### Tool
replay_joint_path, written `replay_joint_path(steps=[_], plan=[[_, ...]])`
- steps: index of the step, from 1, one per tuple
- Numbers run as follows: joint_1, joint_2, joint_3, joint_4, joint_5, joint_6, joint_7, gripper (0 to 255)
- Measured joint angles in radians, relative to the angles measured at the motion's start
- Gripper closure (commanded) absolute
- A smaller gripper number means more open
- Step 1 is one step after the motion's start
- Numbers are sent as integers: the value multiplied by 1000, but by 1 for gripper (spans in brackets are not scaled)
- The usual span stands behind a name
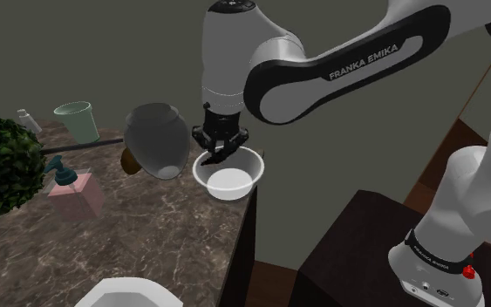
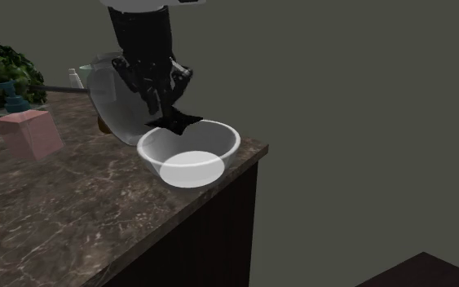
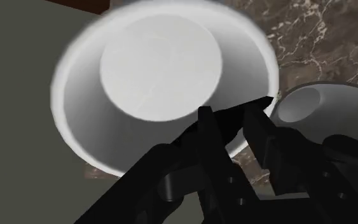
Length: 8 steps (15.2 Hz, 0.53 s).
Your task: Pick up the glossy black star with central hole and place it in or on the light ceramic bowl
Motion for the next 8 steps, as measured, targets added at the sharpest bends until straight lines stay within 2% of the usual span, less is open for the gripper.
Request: replay_joint_path(steps=[4, 5, 8], plan=[[-26, -34, -29, -73, 17, 51, -54, 255], [-26, -34, -29, -73, 17, 52, -54, 0], [-34, -10, -41, -75, 13, 77, -114, 0]])
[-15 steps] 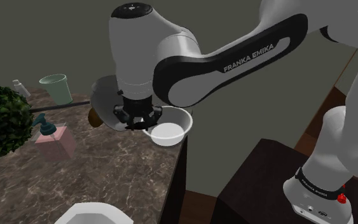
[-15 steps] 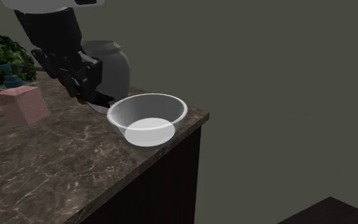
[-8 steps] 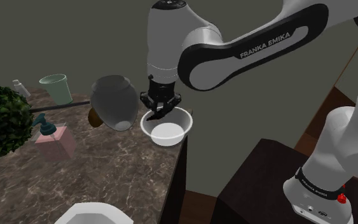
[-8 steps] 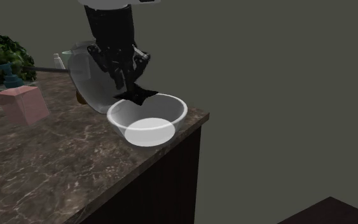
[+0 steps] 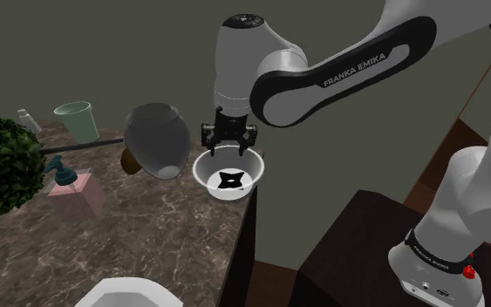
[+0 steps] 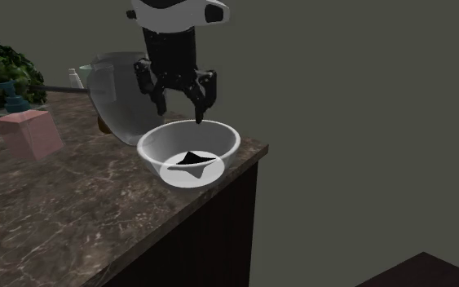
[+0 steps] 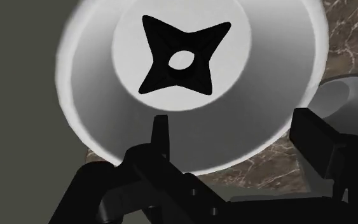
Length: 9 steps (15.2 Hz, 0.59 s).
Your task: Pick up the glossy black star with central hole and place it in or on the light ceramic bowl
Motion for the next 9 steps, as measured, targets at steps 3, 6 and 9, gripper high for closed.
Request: replay_joint_path(steps=[3, 6, 9], plan=[[-15, 55, -17, -12, -14, 60, -129, 0], [-34, 142, -32, 3, -41, 124, -261, 0], [-36, 182, -35, 4, -61, 158, -287, 0]])
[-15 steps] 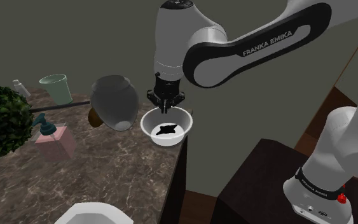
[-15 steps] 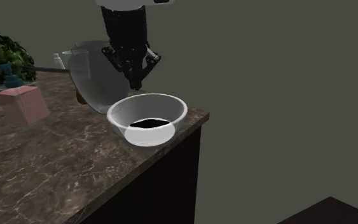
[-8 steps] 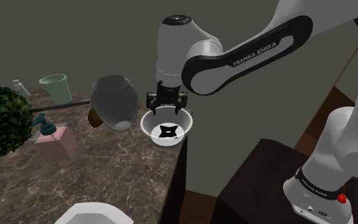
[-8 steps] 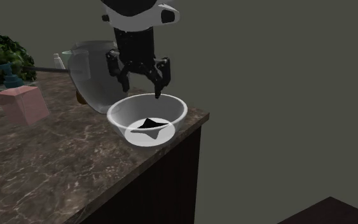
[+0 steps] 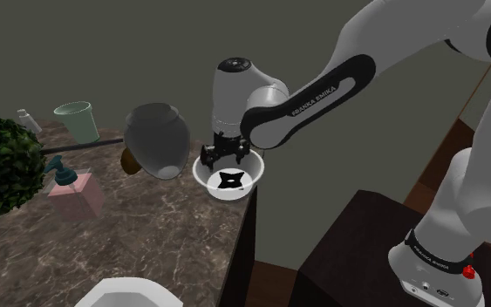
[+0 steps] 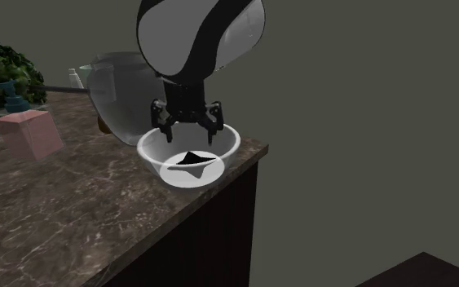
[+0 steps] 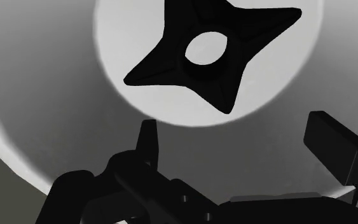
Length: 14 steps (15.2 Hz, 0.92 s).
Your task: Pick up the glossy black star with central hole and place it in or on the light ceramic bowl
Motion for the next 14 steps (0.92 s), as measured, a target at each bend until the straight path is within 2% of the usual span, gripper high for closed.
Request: replay_joint_path(steps=[5, 12, 13, 14], plan=[[-2, 56, -12, 2, -31, 51, 9, 0], [-1, 64, -13, 2, -36, 60, 14, 0], [-1, 64, -13, 2, -36, 60, 14, 255], [-1, 64, -13, 2, -36, 60, 14, 255]])
